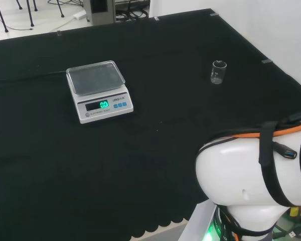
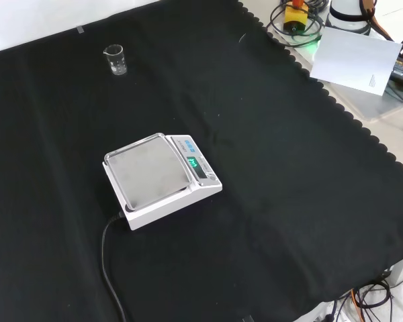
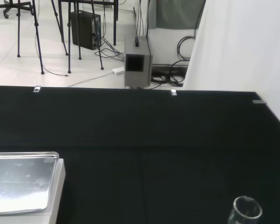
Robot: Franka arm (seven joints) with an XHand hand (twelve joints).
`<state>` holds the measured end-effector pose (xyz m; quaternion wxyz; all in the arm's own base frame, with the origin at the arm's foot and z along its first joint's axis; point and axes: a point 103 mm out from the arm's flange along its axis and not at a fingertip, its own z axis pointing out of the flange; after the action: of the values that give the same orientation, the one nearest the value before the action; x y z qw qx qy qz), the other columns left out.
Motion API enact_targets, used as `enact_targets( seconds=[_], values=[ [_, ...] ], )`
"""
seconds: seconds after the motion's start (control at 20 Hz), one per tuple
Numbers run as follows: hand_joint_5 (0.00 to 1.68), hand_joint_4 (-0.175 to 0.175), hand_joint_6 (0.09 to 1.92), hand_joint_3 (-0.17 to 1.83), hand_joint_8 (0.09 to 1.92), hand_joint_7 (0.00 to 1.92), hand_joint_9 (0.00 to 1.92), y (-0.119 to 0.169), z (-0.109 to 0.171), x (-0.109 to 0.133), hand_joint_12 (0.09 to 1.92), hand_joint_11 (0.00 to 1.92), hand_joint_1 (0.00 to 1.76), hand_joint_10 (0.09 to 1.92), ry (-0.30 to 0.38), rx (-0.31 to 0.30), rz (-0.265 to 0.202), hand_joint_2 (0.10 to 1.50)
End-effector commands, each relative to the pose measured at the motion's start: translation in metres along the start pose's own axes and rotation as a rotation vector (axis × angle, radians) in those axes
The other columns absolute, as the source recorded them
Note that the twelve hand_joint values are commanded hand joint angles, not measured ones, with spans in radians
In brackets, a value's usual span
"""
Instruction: Pick up the beaker.
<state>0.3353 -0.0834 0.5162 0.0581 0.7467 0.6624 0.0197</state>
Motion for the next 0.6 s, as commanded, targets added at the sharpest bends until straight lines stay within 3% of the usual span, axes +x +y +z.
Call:
enact_targets(
  seconds=[0.05, 0.6],
  values=[
    [0.53, -0.077, 0.75, -0.17, 0.76, 0.64, 0.82, 0.035, 0.03, -0.019, 1.36, 0.43, 0.75, 0.73, 0.064, 0.008, 0.011, 1.17],
    [0.6, -0.083, 0.81, -0.17, 0.77, 0.68, 0.85, 0.068, 0.103, -0.045, 1.36, 0.46, 0.77, 0.74, 0.145, 0.127, 0.052, 1.17]
  ],
)
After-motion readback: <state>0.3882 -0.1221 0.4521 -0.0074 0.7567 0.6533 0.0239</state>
